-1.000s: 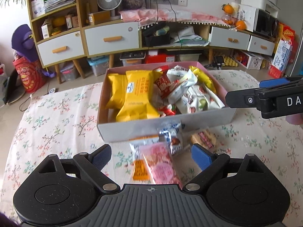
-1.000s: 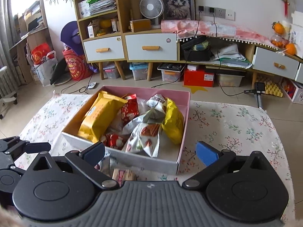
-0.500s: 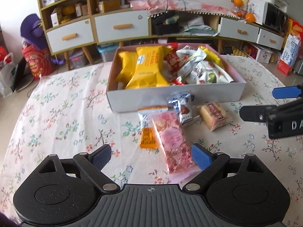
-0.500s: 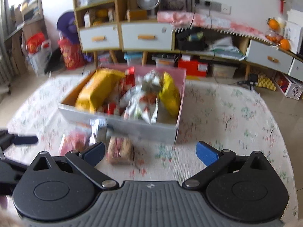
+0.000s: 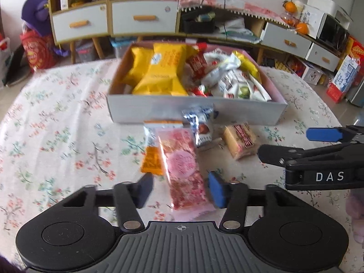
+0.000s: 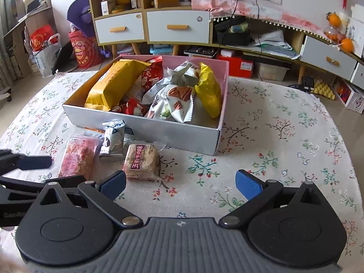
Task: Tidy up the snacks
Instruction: 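Grasp the pink peach-oolong candy bar with the left tool while the right tool grasps a wrapped cake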
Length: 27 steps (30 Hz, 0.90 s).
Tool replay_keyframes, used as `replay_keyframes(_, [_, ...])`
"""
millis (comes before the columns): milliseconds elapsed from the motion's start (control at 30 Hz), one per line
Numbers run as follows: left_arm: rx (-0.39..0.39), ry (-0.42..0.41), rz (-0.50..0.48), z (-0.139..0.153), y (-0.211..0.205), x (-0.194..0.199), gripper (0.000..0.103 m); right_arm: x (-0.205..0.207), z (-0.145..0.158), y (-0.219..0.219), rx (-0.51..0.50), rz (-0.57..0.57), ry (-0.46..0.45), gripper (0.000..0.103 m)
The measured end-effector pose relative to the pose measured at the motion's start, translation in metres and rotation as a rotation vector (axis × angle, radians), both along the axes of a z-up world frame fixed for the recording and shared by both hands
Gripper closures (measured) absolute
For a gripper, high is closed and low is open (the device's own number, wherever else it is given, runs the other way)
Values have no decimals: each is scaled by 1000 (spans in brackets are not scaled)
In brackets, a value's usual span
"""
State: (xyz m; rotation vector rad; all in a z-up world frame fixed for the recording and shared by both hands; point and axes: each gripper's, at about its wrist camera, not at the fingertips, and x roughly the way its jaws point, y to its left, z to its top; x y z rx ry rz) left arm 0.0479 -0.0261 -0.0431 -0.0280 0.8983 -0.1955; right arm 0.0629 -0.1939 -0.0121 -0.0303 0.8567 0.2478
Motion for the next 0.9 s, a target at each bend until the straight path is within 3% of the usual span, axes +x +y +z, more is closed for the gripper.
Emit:
replay_keyframes(200, [-1, 16, -4, -5, -3, 5, 71, 3, -1, 1, 41, 0, 22, 1])
replay_keyframes(500, [-19, 52, -1, -2, 4, 4, 74, 8, -3, 11, 82, -3, 45, 7])
replay_keyframes(700, [-23, 57, 0, 1, 16, -2, 74, 8, -5, 20, 76, 24, 41, 16])
replay_keyframes(900, [-35, 70, 19, 1, 29, -4, 74, 12, -11, 28, 56, 29, 59, 32])
